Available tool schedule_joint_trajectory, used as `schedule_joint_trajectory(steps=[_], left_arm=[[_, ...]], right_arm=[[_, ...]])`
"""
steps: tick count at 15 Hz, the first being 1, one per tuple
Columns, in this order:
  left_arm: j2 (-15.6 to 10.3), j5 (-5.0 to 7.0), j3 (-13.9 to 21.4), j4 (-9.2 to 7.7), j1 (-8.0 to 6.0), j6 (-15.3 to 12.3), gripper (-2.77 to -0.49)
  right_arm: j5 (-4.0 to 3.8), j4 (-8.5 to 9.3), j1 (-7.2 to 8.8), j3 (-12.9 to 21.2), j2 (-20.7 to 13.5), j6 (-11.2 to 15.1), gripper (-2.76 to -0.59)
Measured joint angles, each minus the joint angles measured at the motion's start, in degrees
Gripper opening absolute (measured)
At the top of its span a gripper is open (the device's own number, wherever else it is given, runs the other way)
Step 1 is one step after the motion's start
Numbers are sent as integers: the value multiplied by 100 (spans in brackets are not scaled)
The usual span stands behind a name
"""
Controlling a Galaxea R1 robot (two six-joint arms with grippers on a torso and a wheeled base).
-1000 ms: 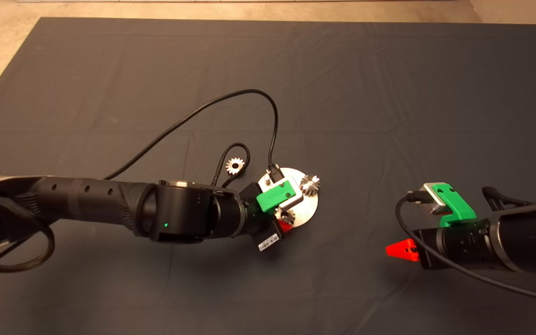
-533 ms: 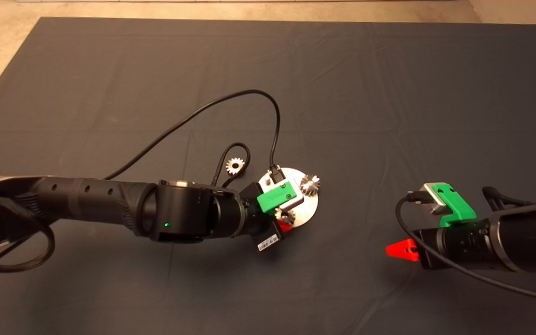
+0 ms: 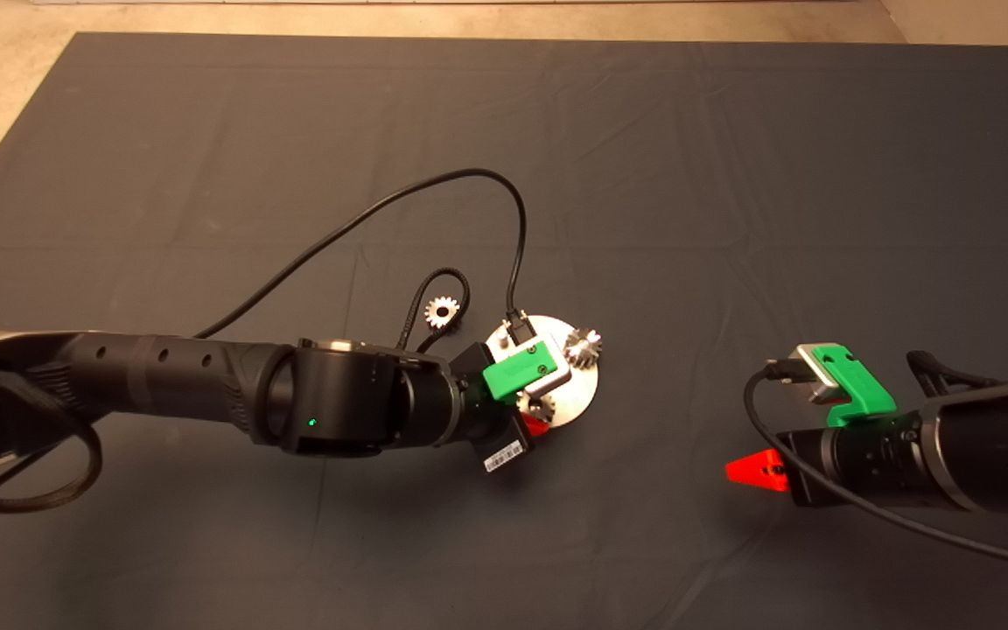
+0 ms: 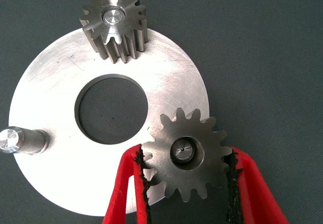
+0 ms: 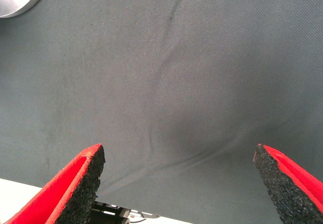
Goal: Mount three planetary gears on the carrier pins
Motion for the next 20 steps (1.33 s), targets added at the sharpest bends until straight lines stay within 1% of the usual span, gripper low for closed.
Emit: schedule_joint_trajectory(steps=[5, 6, 7, 8, 12, 13, 15, 16, 18, 19, 20], left_arm=[[0, 0, 0, 0, 0, 0, -265], [-5, -5, 0, 0, 0, 0, -258], [-13, -17, 0, 0, 0, 0, -257], [-15, -22, 0, -3, 0, 2, -247], [-15, -24, 0, -7, 0, 2, -244], [-14, -24, 0, -7, 2, 1, -234], [-15, -24, 0, -4, 16, 2, -234], [-15, -24, 0, -2, 16, 2, -227], [-28, -22, 0, -5, 16, 2, -223], [-35, -17, 0, -5, 16, 2, -213], [-33, -17, 0, -5, 16, 2, -208]], right_arm=[[0, 1, 0, 0, 1, 0, -115], [0, 2, 0, 0, 1, 2, -115], [0, 2, 0, 0, 1, 2, -115], [2, 2, 0, 0, 1, 0, -115], [1, 2, 0, 0, 3, 0, -115], [2, 2, 0, 0, 3, 0, -115], [2, 2, 0, 0, 2, 0, -115], [0, 4, 0, 0, 1, 2, -115], [1, 6, 0, 0, 2, 0, -115], [0, 11, 0, 0, 3, 0, -115], [2, 12, 0, 0, 3, 0, -115]])
